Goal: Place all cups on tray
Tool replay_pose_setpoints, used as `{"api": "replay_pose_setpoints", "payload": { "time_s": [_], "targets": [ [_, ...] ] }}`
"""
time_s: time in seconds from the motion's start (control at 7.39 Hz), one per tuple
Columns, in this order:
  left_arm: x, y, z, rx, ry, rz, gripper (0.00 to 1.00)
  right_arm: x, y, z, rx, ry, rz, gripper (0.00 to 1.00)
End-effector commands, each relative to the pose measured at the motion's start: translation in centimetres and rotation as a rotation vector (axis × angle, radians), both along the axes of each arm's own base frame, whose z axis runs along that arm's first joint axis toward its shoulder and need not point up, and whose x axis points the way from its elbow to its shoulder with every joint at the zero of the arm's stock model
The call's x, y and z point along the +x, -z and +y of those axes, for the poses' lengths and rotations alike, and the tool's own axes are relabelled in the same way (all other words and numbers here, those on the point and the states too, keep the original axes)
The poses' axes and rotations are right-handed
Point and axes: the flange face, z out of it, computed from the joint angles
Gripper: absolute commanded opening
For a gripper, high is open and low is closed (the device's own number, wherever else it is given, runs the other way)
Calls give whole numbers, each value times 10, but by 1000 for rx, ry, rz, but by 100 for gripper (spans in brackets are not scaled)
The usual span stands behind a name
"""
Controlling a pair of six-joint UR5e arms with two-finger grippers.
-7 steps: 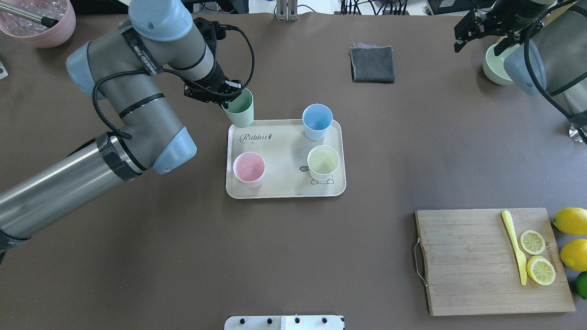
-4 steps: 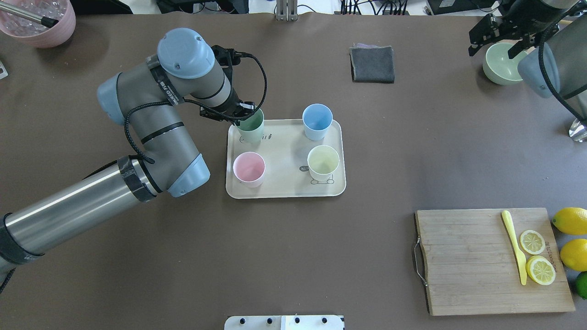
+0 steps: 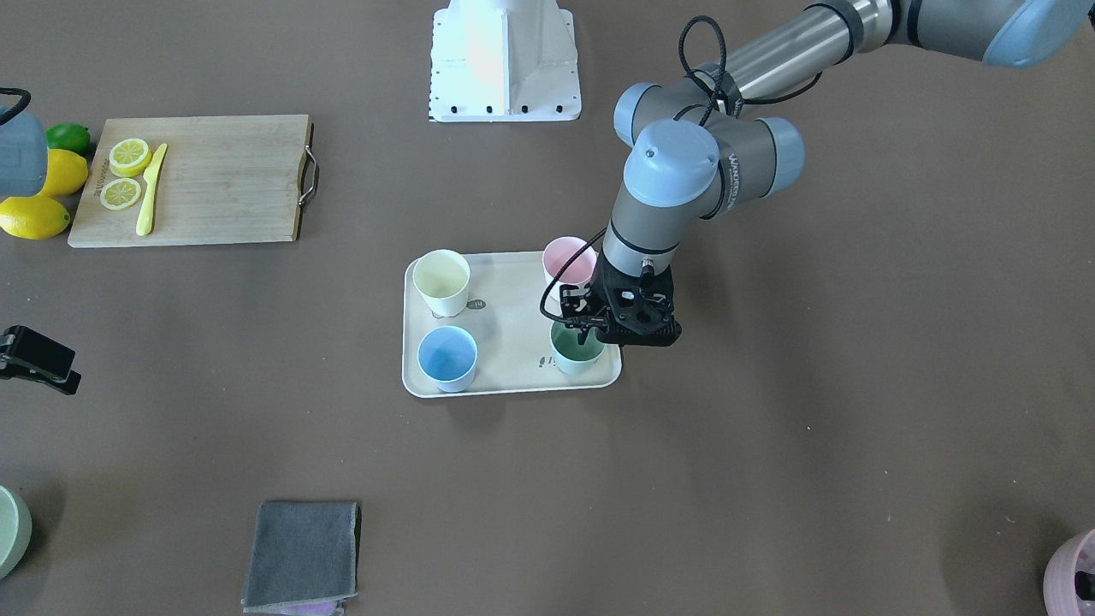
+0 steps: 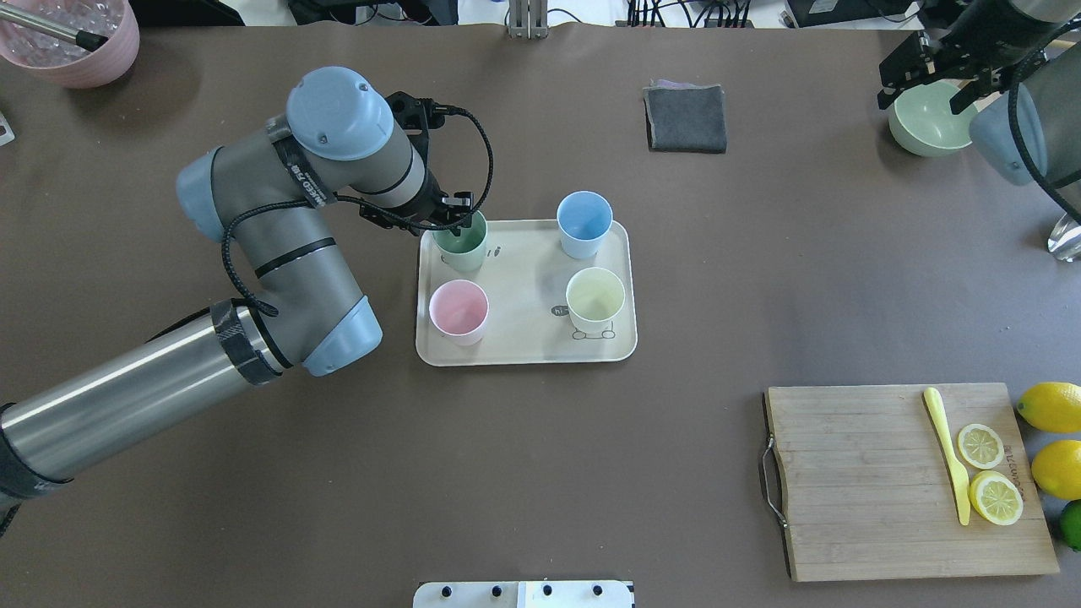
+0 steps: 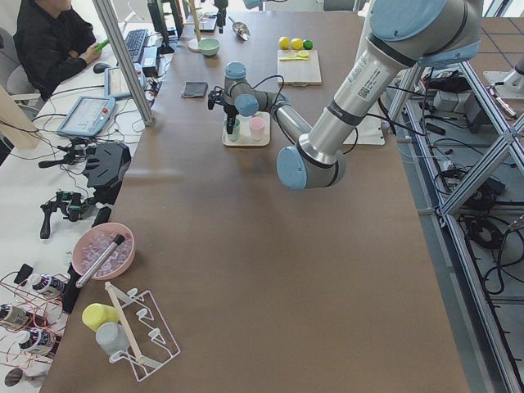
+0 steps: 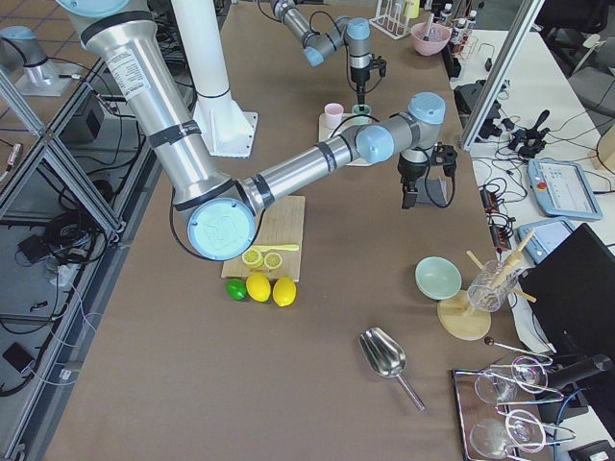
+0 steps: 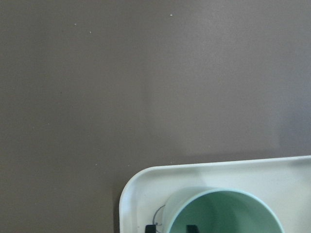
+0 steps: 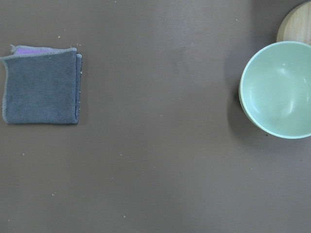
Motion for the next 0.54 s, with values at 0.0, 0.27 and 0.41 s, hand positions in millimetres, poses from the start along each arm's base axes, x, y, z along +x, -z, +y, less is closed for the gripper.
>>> {"api": "replay_pose_setpoints", "payload": {
  "time_s": [0.0,0.27,0.41],
  "targets": [
    [-61,9,-18,-52,17,-56,98,19,-43,29,-18,17,19,100],
    [-174,13,-30,23,47,-84,98,64,-110,72,-11,72,52,100],
    [-240,11,-50,88,16,-117,98,96,-147,91,1,107,70,100]
  ]
}}
